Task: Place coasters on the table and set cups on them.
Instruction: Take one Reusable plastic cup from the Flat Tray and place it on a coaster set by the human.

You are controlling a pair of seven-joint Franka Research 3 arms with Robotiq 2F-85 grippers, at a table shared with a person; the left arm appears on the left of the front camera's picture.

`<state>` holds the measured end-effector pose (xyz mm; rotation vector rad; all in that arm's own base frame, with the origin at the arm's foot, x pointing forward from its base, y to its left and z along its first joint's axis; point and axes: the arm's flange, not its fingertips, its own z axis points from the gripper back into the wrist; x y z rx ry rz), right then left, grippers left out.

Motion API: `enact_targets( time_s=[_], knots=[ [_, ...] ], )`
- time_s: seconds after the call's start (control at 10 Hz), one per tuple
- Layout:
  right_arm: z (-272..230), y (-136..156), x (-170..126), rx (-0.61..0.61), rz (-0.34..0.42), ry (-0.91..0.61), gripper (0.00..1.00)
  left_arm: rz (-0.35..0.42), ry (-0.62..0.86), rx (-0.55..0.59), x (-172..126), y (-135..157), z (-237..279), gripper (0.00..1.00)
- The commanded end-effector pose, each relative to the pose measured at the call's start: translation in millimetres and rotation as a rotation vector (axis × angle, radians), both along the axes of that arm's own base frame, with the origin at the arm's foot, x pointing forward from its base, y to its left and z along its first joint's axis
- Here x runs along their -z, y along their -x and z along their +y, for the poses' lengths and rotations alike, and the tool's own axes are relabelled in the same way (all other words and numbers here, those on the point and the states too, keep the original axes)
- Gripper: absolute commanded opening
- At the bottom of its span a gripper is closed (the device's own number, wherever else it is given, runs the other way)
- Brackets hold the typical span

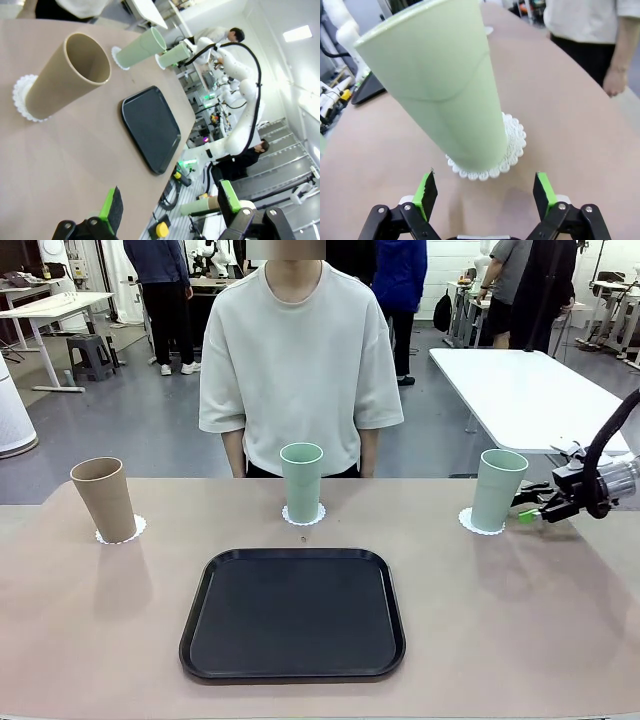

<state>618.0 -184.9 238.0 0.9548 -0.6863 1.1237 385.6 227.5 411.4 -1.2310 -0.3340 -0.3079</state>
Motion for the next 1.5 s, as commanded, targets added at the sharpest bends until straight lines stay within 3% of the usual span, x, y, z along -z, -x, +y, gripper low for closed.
enact_targets(
  time_s=[0.0,0.3,0.6,0.8,1.0,1.2,1.3,1.4],
  knots=[
    [-0.2,13.9,-42.0,0.002,0.056,0.156,1.0,0.0,-0.003,0.004,-1.8,0.4,2.0,1.0],
    [33.5,33.3,-142.5,0.004,0.077,0.412,1.0,0.0,-0.003,0.004,-1.8,0.4,2.0,1.0],
    [86.5,45.7,-213.4,0.085,0.138,0.74,1.0,0.0,-0.003,0.004,-1.8,0.4,2.0,1.0],
    [118.2,55.4,-248.4,0.194,0.198,0.893,1.0,0.0,-0.003,0.004,-1.8,0.4,2.0,1.0],
    [143.4,70.7,-285.0,0.32,0.248,0.943,1.0,0.0,-0.003,0.004,-1.8,0.4,2.0,1.0],
    [151.8,78.9,-304.9,0.363,0.293,0.979,1.0,0.0,-0.003,0.004,-1.8,0.4,2.0,1.0],
    [150.1,82.5,-307.0,0.376,0.302,0.97,1.0,0.0,-0.003,0.004,-1.8,0.4,2.0,1.0],
    [149.5,72.4,-303.8,0.349,0.251,0.948,1.0,0.0,-0.003,0.004,-1.8,0.4,2.0,1.0]
  ],
)
